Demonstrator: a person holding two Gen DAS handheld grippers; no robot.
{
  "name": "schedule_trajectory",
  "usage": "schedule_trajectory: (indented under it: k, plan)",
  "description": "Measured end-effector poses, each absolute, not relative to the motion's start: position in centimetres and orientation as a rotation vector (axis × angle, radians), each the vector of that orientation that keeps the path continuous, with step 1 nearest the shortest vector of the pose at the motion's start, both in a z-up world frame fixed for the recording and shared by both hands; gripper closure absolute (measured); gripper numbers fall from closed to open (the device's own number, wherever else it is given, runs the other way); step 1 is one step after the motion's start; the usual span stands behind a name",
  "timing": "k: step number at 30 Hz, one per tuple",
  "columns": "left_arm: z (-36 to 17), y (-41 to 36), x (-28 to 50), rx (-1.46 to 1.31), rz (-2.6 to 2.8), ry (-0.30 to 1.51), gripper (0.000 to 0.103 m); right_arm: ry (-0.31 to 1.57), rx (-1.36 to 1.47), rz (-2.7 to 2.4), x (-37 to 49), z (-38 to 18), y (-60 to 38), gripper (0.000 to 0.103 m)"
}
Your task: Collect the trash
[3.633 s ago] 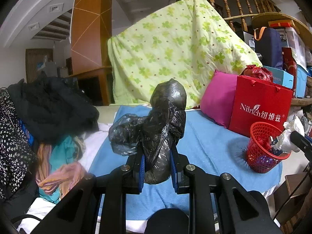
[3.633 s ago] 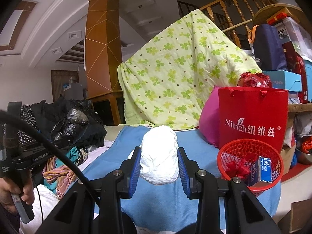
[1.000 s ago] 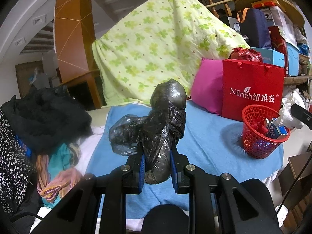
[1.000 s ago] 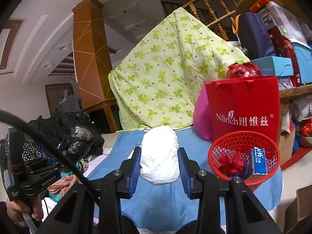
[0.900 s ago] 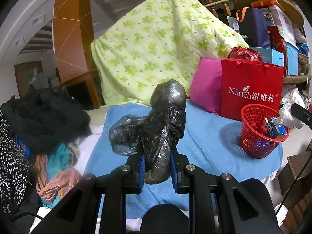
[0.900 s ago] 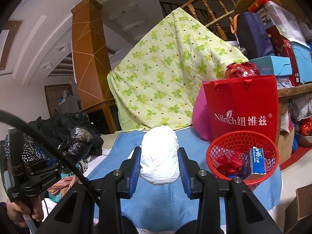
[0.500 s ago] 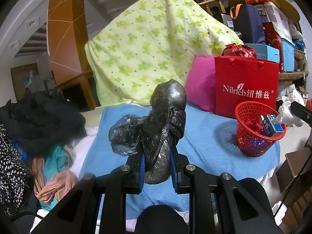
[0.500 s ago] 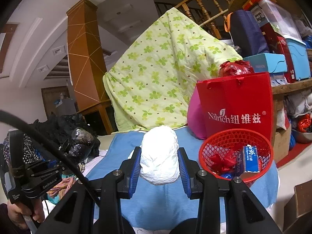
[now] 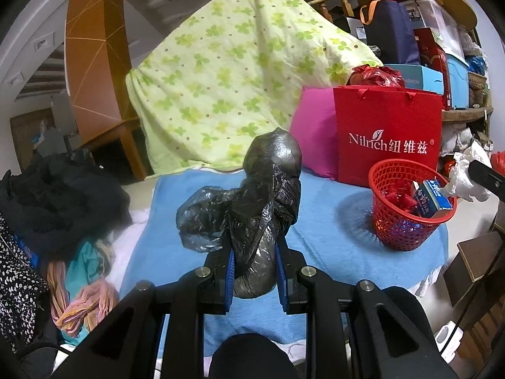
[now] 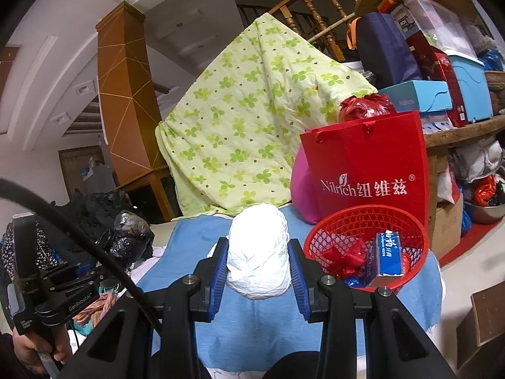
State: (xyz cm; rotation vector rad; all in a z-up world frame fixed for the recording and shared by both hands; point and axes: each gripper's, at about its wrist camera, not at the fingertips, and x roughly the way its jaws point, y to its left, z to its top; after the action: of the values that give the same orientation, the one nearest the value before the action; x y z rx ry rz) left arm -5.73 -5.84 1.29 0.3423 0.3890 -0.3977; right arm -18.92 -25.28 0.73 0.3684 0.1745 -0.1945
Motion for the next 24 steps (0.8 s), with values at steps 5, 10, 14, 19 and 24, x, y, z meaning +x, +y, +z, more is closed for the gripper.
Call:
schedule_trajectory:
  k: [5, 10, 14, 19, 24]
  plan:
    - [1.1, -6.5, -5.7, 0.353, -0.406, 0.394, 0.08, 0.174, 0.377, -0.203, -19.2, 0.5, -25.7, 0.063]
    - [0.9, -7.2, -5.8, 0.367, -0.415, 0.398, 0.08, 0.177, 0.389, -0.21, -19.4, 0.2, -26.1, 0.063]
    - [0.7, -7.8, -5.9, 0.378, -0.423, 0.403, 0.08, 0.178, 0.404, -0.215, -19.5, 0.0, -26.8, 0.062]
    - [0.4, -8.7, -6.0, 0.396, -0.433, 0.405, 0.08, 0.178, 0.42, -0.223, -19.8, -0.4, -27.5, 0.062]
    - [0.2, -9.4, -6.2, 0.411, -0.447, 0.406, 0.08, 0.178, 0.433, -0.234, -20.1, -0.7, -28.4, 0.062]
